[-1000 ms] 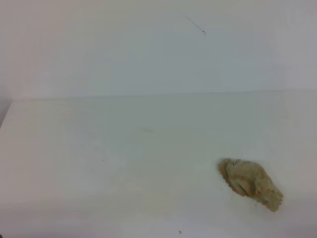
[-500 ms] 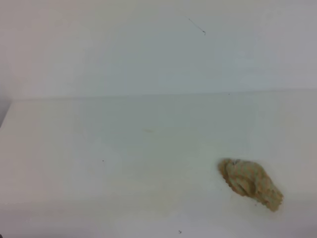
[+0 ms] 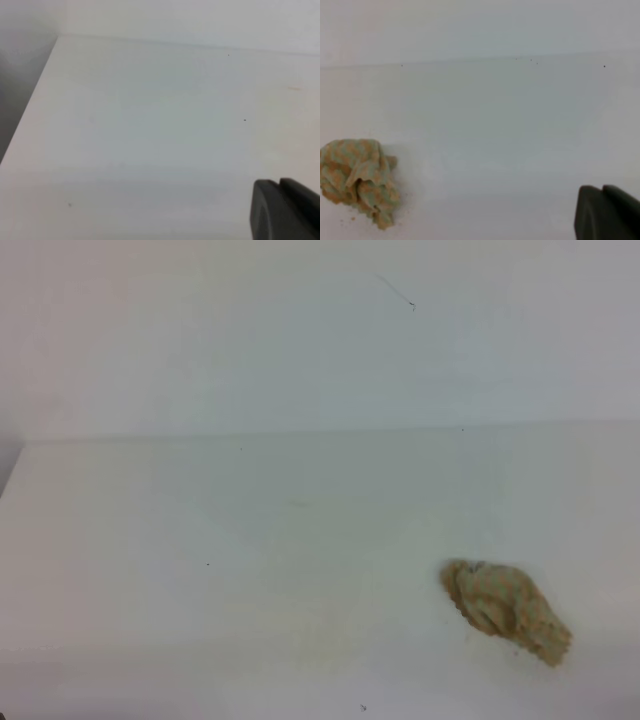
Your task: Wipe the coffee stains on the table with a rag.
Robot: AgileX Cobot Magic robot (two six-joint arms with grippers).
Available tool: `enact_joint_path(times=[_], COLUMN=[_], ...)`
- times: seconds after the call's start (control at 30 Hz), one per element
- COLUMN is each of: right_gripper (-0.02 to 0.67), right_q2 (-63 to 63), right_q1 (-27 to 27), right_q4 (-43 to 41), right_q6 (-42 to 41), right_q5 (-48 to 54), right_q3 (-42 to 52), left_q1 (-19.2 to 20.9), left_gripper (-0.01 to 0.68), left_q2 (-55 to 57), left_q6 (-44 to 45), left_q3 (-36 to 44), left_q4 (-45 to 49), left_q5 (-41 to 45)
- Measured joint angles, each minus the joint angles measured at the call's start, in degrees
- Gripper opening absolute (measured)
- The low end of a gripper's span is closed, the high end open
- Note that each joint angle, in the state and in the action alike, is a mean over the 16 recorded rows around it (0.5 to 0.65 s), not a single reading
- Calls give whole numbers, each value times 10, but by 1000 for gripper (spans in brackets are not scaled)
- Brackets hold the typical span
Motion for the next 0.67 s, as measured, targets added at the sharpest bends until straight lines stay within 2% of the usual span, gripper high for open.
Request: enact_joint_path(times=[0.67], right_gripper=[-3], right_q2=[0], right_q1=[0], right_q4=[0], right_q6=[0], right_q5=[0], right_q3=[0], left_q1=[0], left_gripper=[1], left_q2=[2], left_q6=[0], left_q3=[0], left_q4=[0], left_q5=[0])
